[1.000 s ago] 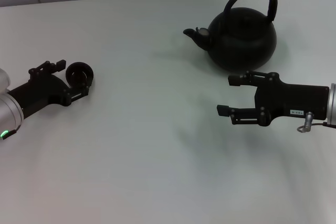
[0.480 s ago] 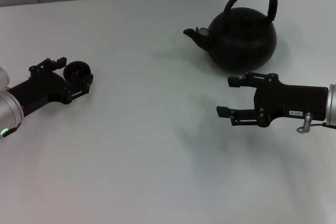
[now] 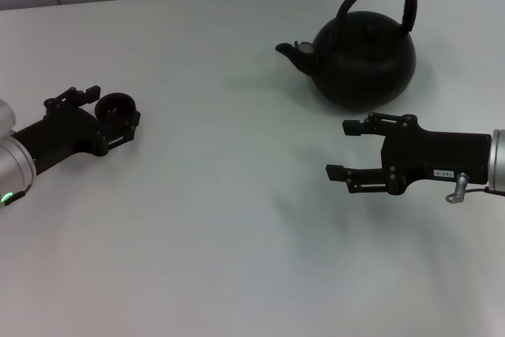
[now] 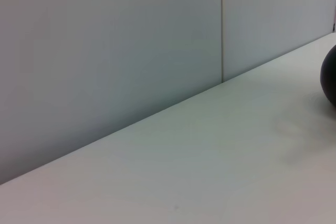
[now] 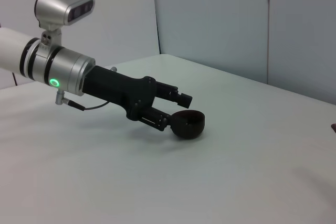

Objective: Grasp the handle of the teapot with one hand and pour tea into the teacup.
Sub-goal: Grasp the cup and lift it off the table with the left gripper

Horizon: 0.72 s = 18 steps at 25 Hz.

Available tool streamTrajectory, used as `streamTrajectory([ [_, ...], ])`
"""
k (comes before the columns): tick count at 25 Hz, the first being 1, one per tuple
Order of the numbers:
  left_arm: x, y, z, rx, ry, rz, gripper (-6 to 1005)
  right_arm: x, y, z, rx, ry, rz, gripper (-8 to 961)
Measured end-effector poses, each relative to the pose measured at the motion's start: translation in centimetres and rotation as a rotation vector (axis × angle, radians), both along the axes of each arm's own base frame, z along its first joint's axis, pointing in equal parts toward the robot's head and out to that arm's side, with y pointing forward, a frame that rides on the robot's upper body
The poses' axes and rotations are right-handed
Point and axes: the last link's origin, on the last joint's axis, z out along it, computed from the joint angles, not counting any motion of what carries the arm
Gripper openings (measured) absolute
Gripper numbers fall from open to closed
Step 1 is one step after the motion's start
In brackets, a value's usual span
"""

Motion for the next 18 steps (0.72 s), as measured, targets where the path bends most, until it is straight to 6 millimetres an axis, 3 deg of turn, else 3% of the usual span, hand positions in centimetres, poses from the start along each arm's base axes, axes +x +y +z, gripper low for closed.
streamTrajectory([
  [18, -0.41, 0.03, -0.05, 0.003, 0.015, 0.021, 799, -0.11, 0.10, -0.08, -0.003, 0.001, 0.003, 819],
])
